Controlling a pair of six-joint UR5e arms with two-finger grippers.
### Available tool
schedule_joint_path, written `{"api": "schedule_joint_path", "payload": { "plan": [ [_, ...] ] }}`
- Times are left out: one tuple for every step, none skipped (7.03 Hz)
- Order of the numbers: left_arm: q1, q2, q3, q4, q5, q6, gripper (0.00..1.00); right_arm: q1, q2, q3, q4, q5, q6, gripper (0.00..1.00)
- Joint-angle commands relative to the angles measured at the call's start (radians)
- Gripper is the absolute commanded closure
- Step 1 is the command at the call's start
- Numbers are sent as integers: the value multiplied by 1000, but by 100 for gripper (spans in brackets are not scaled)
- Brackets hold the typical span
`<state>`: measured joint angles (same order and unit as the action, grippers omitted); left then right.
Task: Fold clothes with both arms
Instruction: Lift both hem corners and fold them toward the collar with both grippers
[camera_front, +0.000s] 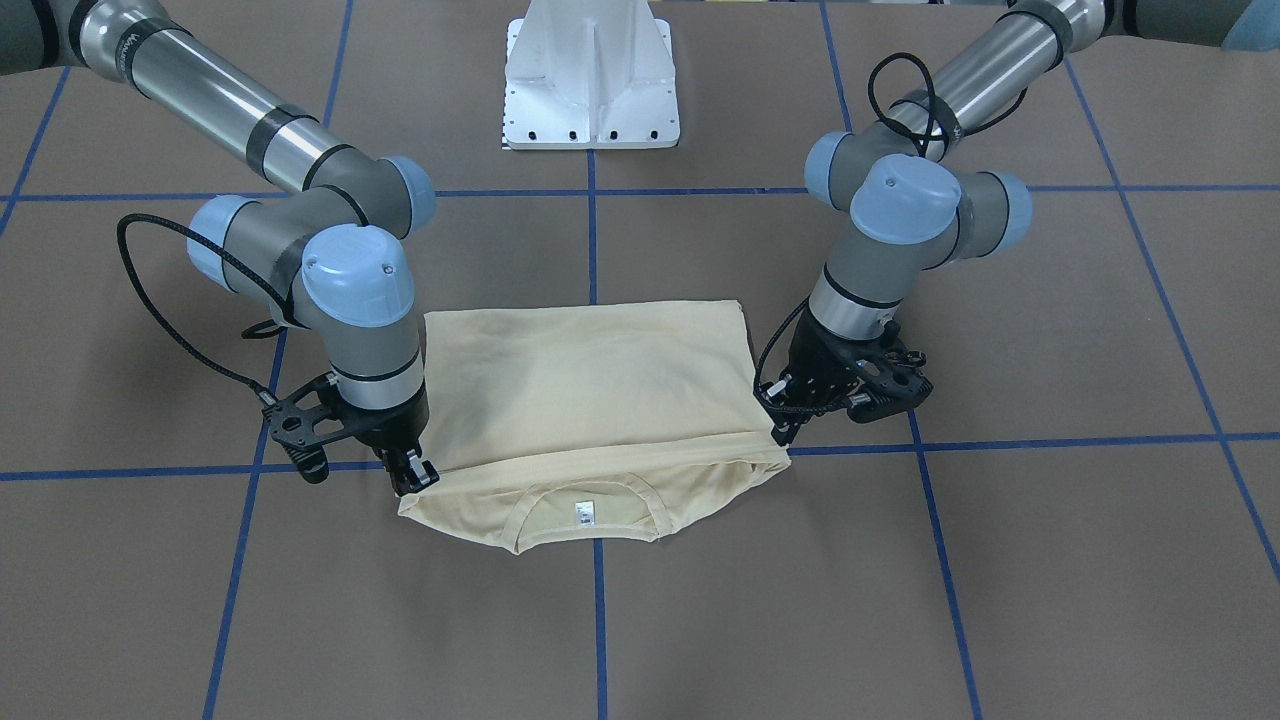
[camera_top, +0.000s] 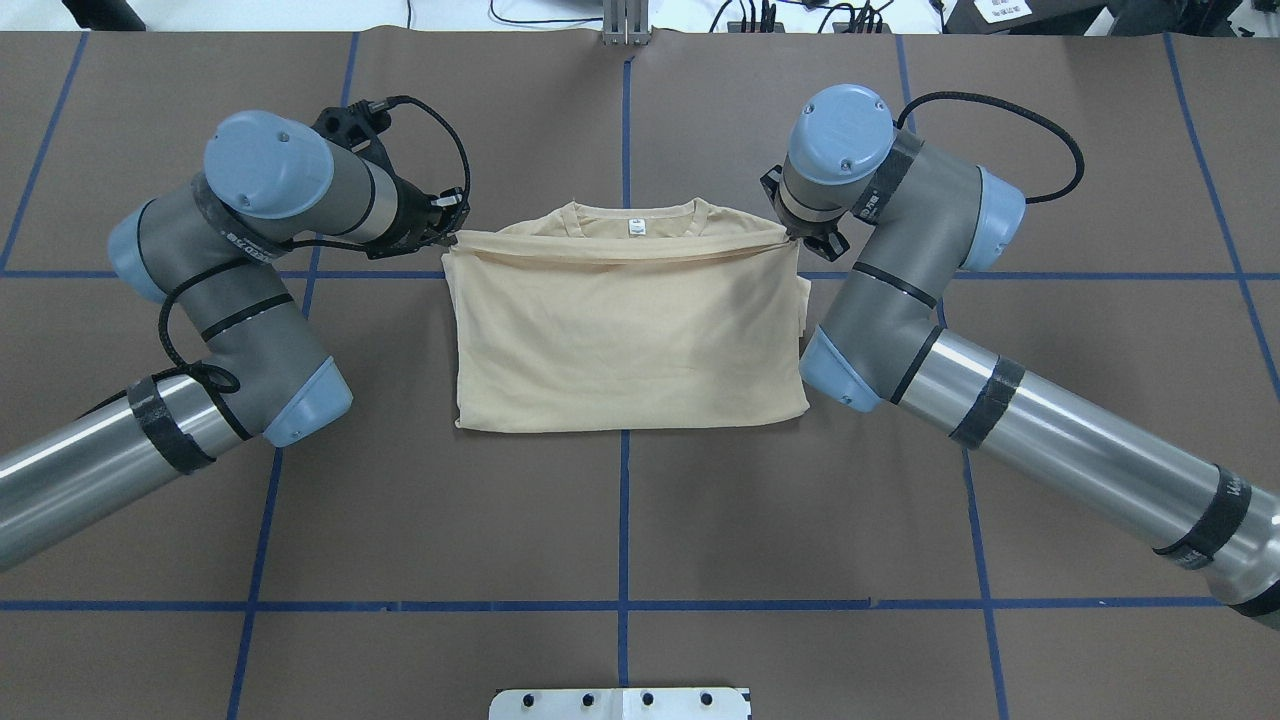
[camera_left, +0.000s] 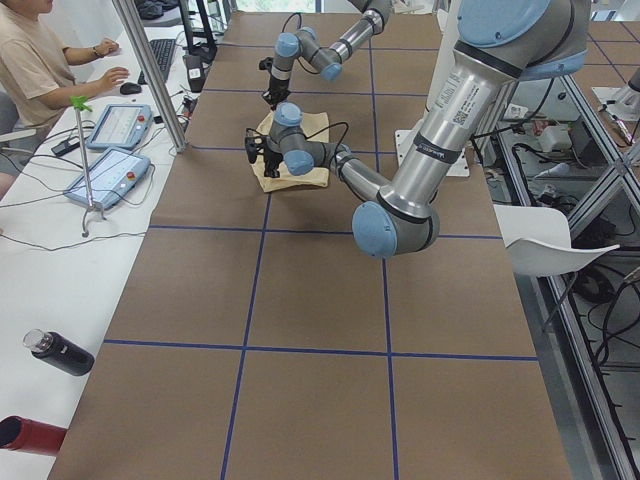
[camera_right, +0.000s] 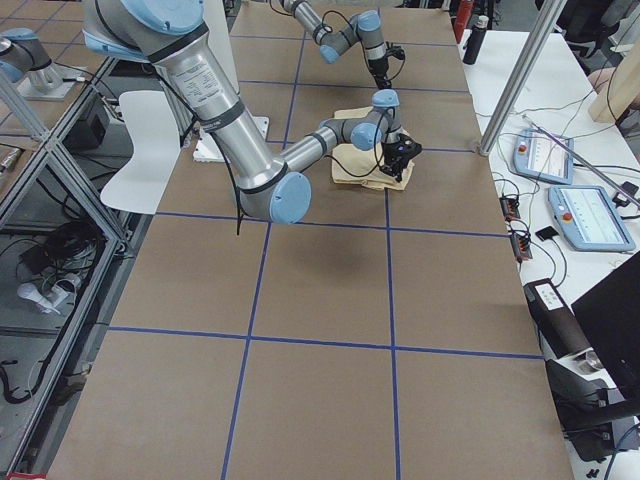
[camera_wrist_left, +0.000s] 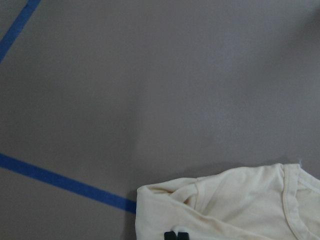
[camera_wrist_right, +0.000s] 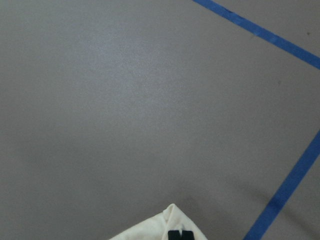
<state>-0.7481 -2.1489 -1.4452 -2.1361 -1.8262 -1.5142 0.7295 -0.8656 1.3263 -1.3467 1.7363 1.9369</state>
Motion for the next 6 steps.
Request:
{"api": "schedule_joint_path", "payload": {
  "plan": [
    [-26, -23, 22, -15, 5, 3, 100, 20, 11, -16, 4, -3, -47, 100],
    [-28, -28, 31, -16, 5, 5, 100, 21, 16, -22, 1, -3, -58, 100],
    [-27, -40, 78, -21, 7, 3, 100, 19, 22, -30, 3, -3, -55, 100],
    [-27, -46, 89, -21, 19, 3, 100, 19, 22, -42, 6, -3, -56, 100],
    [-25, -46, 92, -21, 19, 2, 100, 18, 31, -56, 6, -3, -56, 100],
    [-25, -46, 98, -21, 19, 2, 100, 18, 39, -70, 6, -3, -61, 56]
  ]
}}
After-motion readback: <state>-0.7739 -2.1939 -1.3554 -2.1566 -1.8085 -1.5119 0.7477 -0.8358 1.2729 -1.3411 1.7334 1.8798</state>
